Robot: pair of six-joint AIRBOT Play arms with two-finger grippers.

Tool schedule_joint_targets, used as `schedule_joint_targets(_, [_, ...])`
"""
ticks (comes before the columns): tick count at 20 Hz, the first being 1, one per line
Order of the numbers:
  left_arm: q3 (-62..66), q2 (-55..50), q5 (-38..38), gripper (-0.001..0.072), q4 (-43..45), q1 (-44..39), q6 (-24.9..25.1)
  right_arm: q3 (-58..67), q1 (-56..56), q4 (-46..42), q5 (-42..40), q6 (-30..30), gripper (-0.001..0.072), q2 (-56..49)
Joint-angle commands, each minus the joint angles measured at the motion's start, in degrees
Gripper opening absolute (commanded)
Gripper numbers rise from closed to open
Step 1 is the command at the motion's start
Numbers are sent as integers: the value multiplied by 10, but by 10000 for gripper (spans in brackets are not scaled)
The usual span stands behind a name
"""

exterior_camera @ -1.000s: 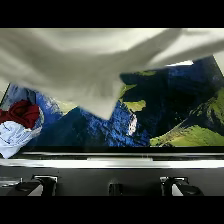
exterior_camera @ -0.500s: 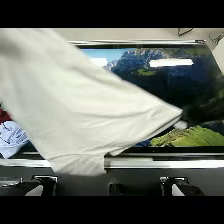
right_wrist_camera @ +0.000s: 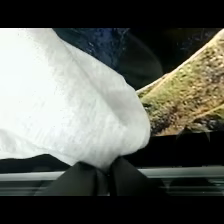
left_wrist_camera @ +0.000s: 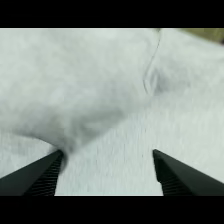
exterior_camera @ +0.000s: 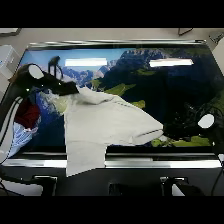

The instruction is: Fold the clothes and pants, and hang the long-sleeved shirts on hangers.

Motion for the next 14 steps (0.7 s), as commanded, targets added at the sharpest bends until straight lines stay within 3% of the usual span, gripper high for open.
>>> schedule_joint_targets(1, [-4, -37, -191, 712, 2, 18, 38, -11, 0, 3, -28, 3, 59, 0])
schedule_joint_targets(4, [-20, 12, -233, 712, 18, 98, 47, -11, 0, 4, -17, 1, 60, 0])
schedule_joint_targets(7, [-162, 99, -218, 711, 17, 178, 73, -11, 0, 4, -9, 1, 60, 0])
schedule_joint_targets(10, [-387, 184, -132, 703, -1, 231, 87, -11, 0, 4, -10, 1, 60, 0])
schedule_joint_targets(12, [-502, 212, -56, 629, -66, 243, 118, -11, 0, 5, -12, 2, 60, 0])
schedule_joint_targets(14, [-568, 208, -1, 629, -156, 238, 153, -11, 0, 7, -3, 1, 59, 0])
